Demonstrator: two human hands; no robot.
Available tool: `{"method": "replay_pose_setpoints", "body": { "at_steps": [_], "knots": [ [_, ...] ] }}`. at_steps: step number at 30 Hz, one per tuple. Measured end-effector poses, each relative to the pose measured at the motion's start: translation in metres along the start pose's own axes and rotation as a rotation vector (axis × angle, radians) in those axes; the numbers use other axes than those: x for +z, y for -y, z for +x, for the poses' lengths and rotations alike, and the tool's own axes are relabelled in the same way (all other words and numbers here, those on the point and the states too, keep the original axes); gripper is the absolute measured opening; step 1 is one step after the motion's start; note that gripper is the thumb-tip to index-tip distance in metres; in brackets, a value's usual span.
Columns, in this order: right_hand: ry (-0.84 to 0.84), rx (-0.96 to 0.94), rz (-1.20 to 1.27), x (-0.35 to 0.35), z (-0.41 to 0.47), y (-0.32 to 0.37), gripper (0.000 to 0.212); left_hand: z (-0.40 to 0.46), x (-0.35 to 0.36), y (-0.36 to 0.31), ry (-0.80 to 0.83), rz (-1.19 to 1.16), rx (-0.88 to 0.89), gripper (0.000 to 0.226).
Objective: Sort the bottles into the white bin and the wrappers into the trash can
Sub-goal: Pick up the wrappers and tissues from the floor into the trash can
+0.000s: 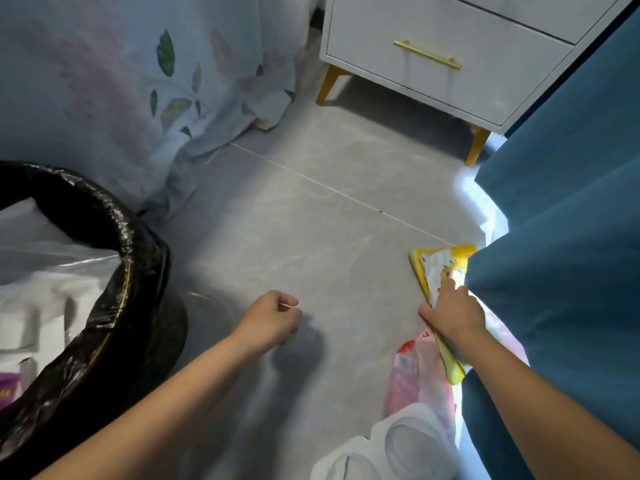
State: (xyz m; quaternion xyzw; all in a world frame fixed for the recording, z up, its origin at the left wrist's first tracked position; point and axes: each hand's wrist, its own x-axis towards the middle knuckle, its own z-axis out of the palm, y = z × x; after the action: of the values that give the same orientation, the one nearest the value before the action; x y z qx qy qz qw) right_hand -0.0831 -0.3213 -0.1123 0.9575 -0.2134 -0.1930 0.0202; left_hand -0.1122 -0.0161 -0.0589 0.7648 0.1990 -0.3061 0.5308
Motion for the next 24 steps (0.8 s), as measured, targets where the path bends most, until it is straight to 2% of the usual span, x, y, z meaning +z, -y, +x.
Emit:
{"method": "replay_pose_setpoints", "body": {
  "at_steps": [5, 8, 11, 15, 19, 21, 24],
  "knots": [
    [0.026, -0.067, -0.206, 0.010, -0.008, 0.008, 0.036, -0.006, 0.003, -0.003, 0.022, -0.083, -0.006, 0.018],
    [0.001, -0.051, -0.206, 0.002, -0.009, 0.011, 0.036, -0.009, 0.002, -0.007, 0.034, -0.114, -0.007, 0.014],
    [-0.115, -0.131, -0.146, -0.024, -0.015, 0.027, 0.036, -0.013, -0.003, -0.011, 0.030, -0.133, 0.014, 0.016],
    [-0.194, -0.324, 0.139, -0.071, -0.038, 0.068, 0.029, -0.019, -0.011, -0.014, -0.017, -0.166, 0.063, 0.023],
    [-0.156, -0.511, 0.500, -0.119, -0.066, 0.096, 0.021, -0.025, -0.024, -0.016, -0.092, -0.180, 0.132, 0.050],
    [-0.094, -0.573, 0.638, -0.137, -0.080, 0.100, 0.022, -0.027, -0.028, -0.020, -0.122, -0.231, 0.191, 0.061],
    [0.100, -0.650, 0.869, -0.158, -0.102, 0.102, 0.023, -0.028, -0.030, -0.028, -0.155, -0.354, 0.248, 0.075]
  ]
}}
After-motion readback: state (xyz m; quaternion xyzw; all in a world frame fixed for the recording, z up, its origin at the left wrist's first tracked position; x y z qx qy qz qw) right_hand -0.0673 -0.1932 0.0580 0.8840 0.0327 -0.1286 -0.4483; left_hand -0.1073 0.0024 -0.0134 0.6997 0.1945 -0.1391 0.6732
